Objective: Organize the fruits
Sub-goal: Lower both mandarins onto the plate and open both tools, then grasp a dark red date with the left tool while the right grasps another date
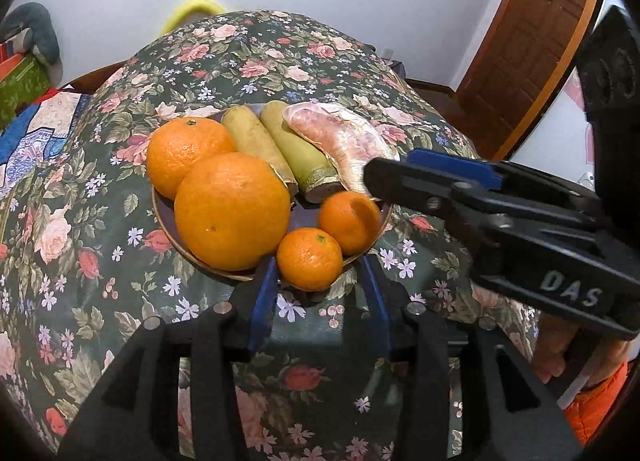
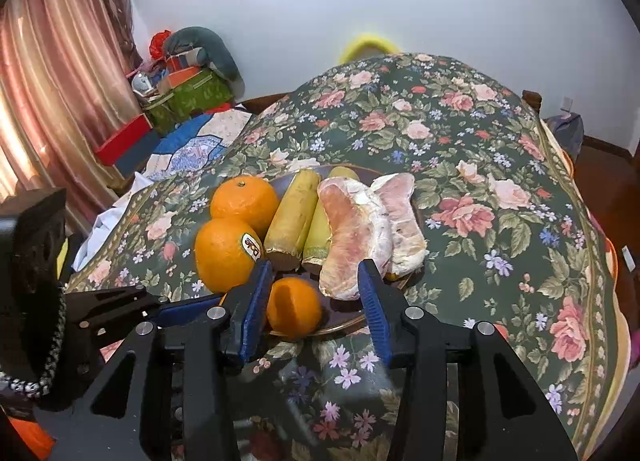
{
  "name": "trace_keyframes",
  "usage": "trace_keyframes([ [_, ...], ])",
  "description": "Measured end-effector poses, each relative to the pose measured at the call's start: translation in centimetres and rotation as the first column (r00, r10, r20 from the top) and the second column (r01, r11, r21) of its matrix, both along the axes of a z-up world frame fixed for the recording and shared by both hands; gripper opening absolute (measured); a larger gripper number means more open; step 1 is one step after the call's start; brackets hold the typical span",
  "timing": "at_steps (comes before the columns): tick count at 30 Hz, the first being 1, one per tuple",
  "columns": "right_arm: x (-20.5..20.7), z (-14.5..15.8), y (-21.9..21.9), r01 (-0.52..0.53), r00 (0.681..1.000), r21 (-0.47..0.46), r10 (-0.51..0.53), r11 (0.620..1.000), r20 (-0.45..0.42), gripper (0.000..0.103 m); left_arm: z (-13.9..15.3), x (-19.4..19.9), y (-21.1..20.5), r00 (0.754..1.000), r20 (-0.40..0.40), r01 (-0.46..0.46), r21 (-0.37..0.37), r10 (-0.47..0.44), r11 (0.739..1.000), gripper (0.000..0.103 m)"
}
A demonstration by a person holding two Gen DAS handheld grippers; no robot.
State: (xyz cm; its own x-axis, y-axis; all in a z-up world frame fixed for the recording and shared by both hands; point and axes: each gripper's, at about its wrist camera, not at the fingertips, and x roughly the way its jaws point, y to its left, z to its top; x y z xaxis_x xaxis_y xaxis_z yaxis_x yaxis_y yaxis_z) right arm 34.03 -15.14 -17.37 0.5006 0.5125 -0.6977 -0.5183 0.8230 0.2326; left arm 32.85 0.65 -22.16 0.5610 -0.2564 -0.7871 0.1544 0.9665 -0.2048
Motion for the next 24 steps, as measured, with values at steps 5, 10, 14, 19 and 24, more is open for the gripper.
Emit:
trace_keyframes([
  [5, -0.7, 0.6, -0.9, 0.011, 1.000, -0.011, -0.011, 1.000, 0.015, 0.041, 0.3, -0.6, 0.4, 1.000, 0.000, -0.015, 0.006, 0.015, 1.000, 0.043],
  [10, -1.9, 0.8, -1.6, 0.023, 0.999, -0.034, -0.022, 0.999, 0.024, 0.041, 1.4, -2.3, 1.1, 0.999, 0.022, -0.034, 0.018, 0.033, 0.999, 0.043],
  [14, -3.4, 1.1, -2.0, 0.023, 0.999, -0.044, -0.021, 0.999, 0.025, 0.041, 3.0, -4.2, 1.8, 0.997, 0.054, -0.056, 0.028, 0.054, 0.998, 0.045],
  [19, -5.7, 1.8, -2.3, 0.021, 0.999, -0.050, -0.020, 0.999, 0.036, 0.041, 4.9, -6.6, 2.5, 0.993, 0.092, -0.081, 0.035, 0.078, 0.996, 0.046],
  [24, -8.0, 2.2, -2.5, 0.021, 0.999, -0.071, -0.017, 0.997, 0.046, 0.041, 5.9, -9.2, 3.1, 0.990, 0.105, -0.101, 0.043, 0.096, 0.994, 0.046],
])
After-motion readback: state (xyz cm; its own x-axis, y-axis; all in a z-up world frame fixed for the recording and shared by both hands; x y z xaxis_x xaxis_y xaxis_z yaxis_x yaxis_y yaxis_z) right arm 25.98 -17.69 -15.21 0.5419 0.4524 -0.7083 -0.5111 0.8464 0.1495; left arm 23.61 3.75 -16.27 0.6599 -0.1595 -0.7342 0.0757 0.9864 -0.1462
